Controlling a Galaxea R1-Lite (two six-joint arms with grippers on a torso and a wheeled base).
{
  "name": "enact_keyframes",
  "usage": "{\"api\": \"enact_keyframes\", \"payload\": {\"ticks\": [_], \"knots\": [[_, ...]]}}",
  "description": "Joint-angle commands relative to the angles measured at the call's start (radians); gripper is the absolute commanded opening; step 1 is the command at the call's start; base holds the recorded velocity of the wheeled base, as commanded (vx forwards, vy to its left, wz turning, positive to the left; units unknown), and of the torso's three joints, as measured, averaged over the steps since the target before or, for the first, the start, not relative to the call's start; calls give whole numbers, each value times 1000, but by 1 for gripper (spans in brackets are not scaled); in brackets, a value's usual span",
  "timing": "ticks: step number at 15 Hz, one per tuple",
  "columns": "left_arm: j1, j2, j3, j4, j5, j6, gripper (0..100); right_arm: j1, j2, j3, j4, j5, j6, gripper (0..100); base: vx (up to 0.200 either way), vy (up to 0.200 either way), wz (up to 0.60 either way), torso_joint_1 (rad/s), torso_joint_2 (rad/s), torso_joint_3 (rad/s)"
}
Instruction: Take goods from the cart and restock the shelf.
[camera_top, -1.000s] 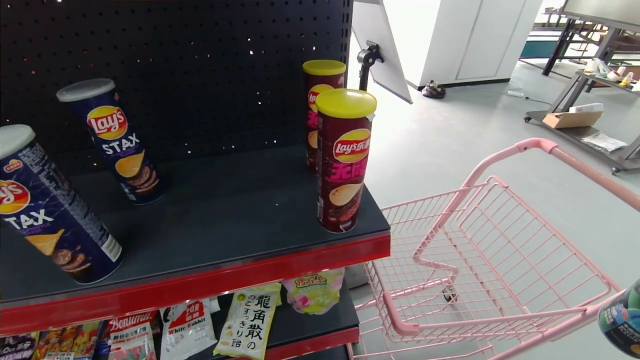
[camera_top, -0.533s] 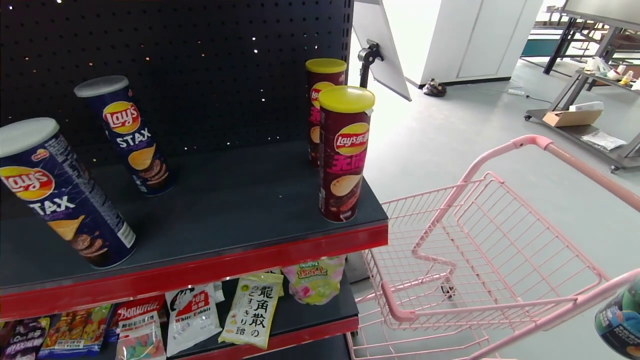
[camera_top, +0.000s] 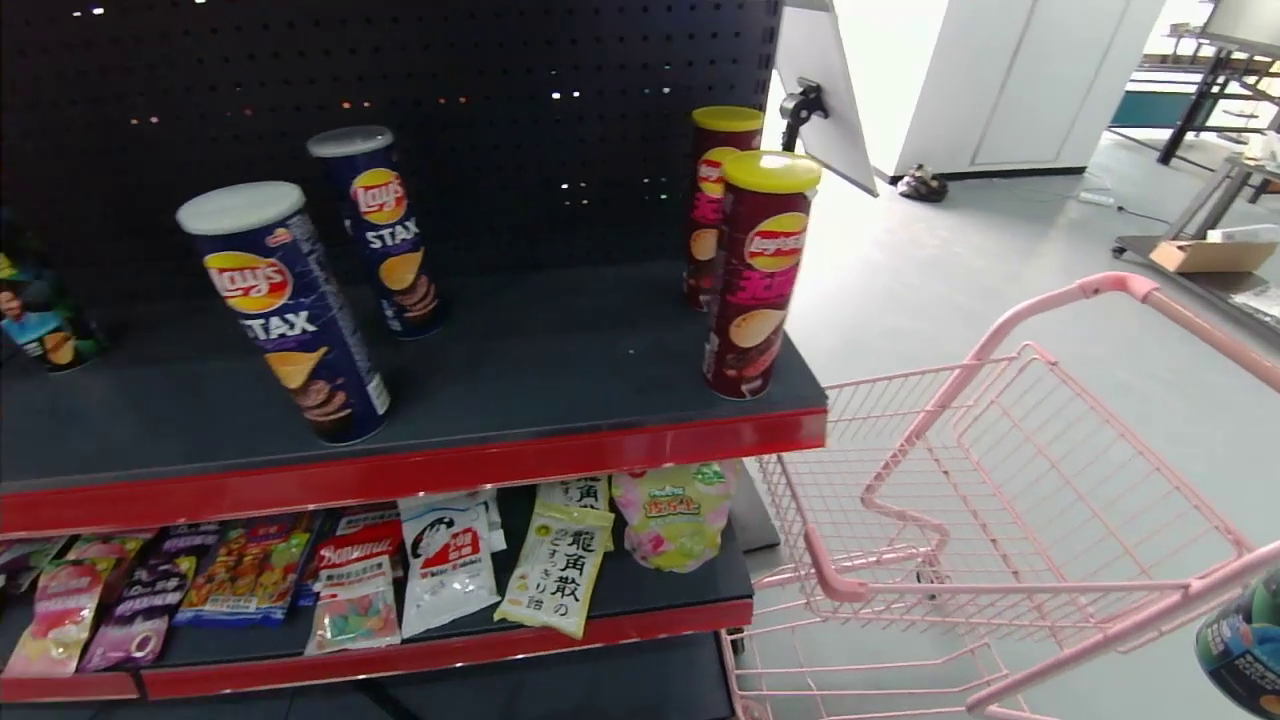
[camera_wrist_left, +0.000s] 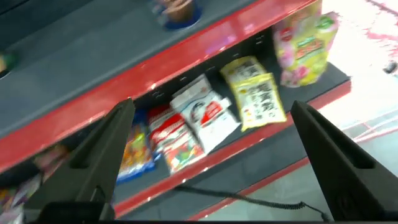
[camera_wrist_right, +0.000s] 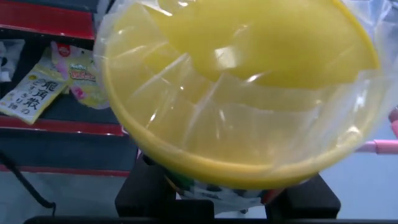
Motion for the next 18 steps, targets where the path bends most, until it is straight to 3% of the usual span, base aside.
{"api": "enact_keyframes", "payload": {"ticks": [1,4,18], "knots": [[0,-1,-6,0,0,3,100,2,1,1,-1,1,0,0,0,0,600,2,7,-2],[0,-1,-6,0,0,3,100,2,-5,4,-2,4,2,0,0,0,0,0,0,0],[0,-8,-8,0,0,3,100,3,-79,31,-1,7,45,0,0,200,0,4,3,4]]}}
